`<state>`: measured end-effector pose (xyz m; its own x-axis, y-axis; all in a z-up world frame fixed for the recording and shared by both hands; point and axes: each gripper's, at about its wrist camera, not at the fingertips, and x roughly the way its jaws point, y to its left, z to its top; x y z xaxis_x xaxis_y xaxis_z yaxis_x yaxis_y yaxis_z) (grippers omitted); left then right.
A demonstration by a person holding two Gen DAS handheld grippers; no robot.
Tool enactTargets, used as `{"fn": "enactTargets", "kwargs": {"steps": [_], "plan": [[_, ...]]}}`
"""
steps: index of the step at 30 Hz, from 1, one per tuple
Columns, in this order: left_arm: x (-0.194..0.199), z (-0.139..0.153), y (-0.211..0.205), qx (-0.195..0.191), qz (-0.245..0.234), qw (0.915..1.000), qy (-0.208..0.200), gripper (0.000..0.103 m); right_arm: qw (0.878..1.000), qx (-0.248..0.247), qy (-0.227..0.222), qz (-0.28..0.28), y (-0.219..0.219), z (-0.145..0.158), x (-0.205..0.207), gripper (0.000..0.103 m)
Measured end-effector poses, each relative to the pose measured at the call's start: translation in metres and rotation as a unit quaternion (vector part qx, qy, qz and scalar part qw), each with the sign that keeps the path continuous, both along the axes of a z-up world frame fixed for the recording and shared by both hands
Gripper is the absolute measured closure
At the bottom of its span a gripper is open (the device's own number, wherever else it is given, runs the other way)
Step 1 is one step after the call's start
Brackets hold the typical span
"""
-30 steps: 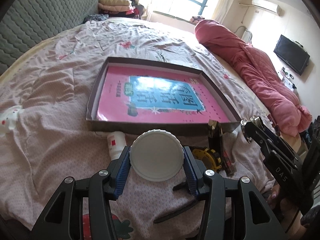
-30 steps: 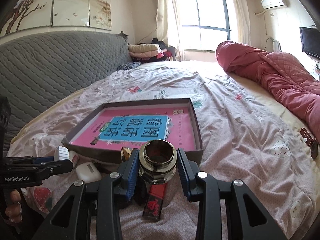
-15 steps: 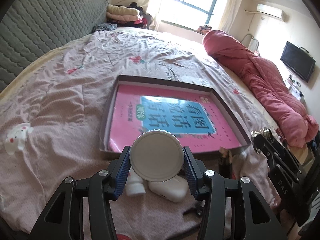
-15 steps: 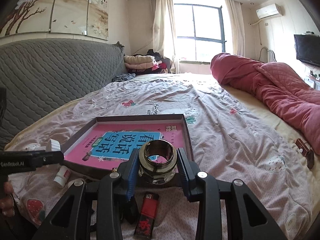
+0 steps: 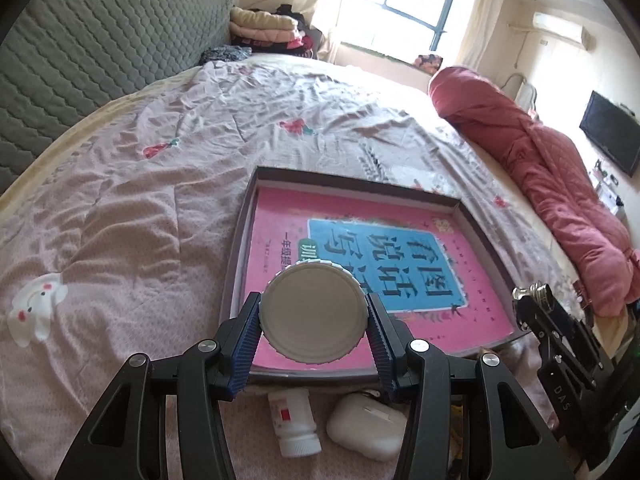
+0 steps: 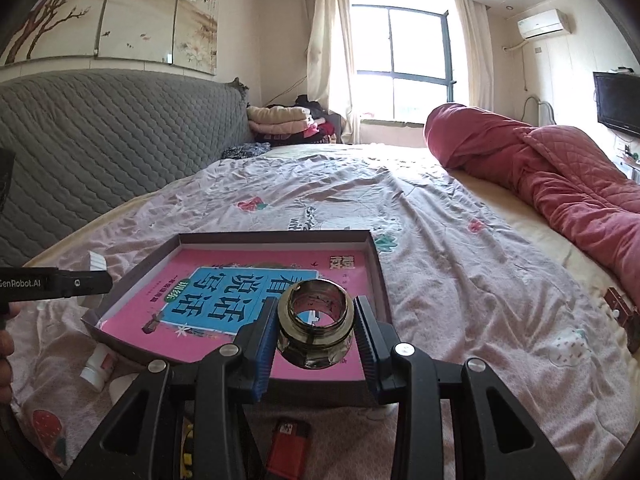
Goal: Organize rigid objects
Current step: 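Carry the lid into the box and open the left tool while the right tool releases the fitting there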
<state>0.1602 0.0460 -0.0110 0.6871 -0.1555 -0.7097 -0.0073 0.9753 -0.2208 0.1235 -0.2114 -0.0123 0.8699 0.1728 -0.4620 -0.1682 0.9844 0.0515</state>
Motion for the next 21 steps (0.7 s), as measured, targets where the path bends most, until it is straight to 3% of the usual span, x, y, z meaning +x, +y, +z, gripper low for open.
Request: {"fn": "enactTargets", "kwargs": {"steps": [5, 16, 21], "plan": [[0.014, -0.009, -0.001, 0.002, 0.005, 0.9998, 0.017, 0.051, 1.0, -0.01, 0.002, -0.002, -0.001, -0.005, 0.011, 0.066], [0.033, -0.032, -0.009, 0.03, 0.002, 0.9973, 0.067, 0.051, 0.999, 0.009, 0.052, -0.002, -0.011, -0.021, 0.032, 0.066], [0.038, -0.039, -0.011, 0.032, -0.002, 0.9959, 0.084, 0.051, 0.998, -0.014, 0.065, -0.006, -0.007, -0.026, 0.035, 0.066]]}}
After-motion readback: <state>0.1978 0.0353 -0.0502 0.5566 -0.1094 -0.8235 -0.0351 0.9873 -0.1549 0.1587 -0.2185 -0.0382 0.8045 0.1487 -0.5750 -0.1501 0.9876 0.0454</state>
